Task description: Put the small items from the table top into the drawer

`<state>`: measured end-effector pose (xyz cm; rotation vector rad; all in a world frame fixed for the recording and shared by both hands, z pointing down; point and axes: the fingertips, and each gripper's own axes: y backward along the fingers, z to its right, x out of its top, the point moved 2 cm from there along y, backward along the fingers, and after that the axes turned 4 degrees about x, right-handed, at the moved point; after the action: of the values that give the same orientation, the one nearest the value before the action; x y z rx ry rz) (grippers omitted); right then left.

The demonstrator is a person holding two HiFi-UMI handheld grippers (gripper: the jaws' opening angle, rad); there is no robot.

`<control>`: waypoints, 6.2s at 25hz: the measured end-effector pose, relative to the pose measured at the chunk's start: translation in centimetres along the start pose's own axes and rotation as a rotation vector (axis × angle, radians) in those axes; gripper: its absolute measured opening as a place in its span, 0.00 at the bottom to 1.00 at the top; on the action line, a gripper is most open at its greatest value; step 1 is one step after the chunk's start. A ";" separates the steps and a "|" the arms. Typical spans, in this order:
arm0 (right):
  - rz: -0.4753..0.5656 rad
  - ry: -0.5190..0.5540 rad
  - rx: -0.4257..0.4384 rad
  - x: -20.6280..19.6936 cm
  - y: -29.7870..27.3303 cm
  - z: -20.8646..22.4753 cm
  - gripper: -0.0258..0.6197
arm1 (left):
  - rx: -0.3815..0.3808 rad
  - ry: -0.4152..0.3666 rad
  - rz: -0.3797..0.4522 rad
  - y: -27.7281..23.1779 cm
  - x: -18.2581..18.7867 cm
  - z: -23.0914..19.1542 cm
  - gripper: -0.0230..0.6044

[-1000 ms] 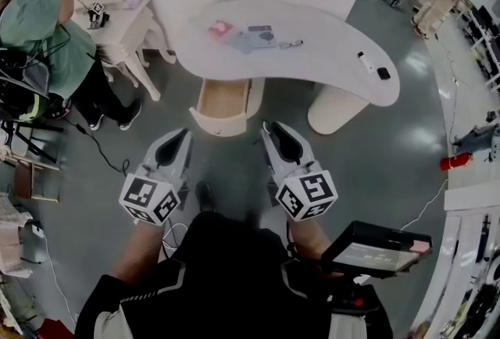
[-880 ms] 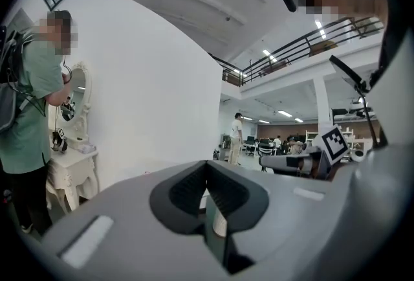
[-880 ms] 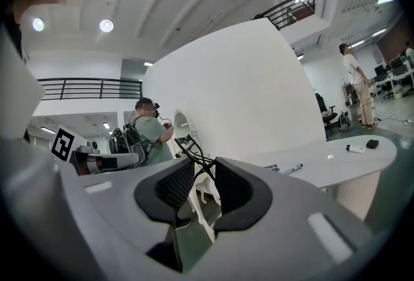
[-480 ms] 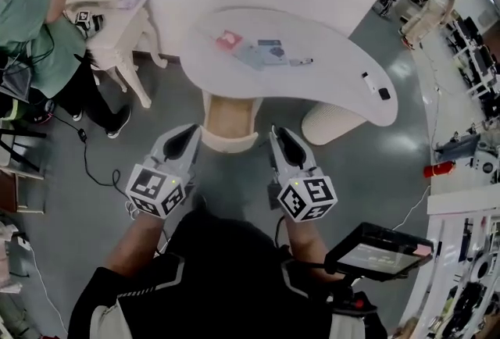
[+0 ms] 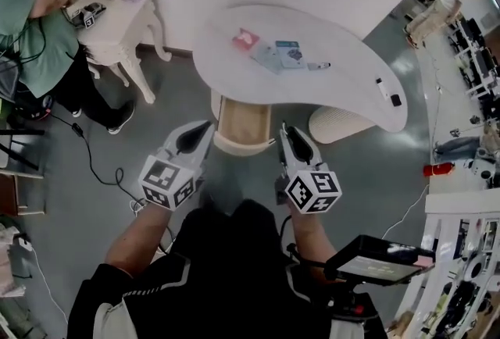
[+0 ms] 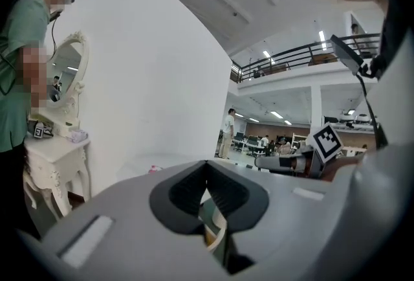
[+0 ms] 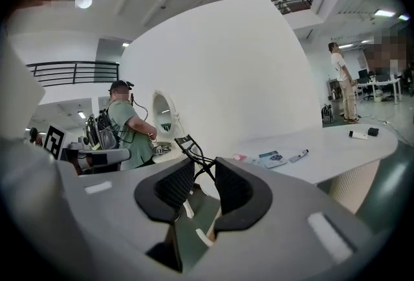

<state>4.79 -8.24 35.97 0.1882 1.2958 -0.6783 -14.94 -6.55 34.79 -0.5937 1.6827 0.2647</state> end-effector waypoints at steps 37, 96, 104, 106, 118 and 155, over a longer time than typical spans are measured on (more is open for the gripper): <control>-0.531 -0.066 0.080 -16.9 -16.7 13.2 0.20 | -0.054 -0.039 -0.386 -17.5 -14.1 -8.6 0.04; -1.155 0.470 0.361 -36.4 -26.7 13.5 0.20 | -0.123 -0.042 -0.703 -20.0 -28.6 -12.9 0.04; -1.180 0.513 0.382 -38.2 -27.8 13.1 0.20 | -0.107 -0.040 -0.724 -19.4 -29.8 -13.6 0.04; -1.189 0.523 0.370 -38.6 -28.0 13.3 0.20 | -0.112 -0.044 -0.724 -19.2 -30.0 -13.8 0.04; -1.205 0.537 0.301 -40.6 -28.6 15.3 0.20 | -0.125 -0.033 -0.705 -19.6 -31.0 -14.1 0.04; -1.169 0.581 0.579 -35.3 -24.7 9.9 0.43 | -0.147 0.028 -0.607 -18.5 -24.9 -11.8 0.04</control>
<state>-4.76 -20.16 77.46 0.0750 1.6863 -2.1216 -12.88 -22.05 64.10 -1.1857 1.4382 -0.0613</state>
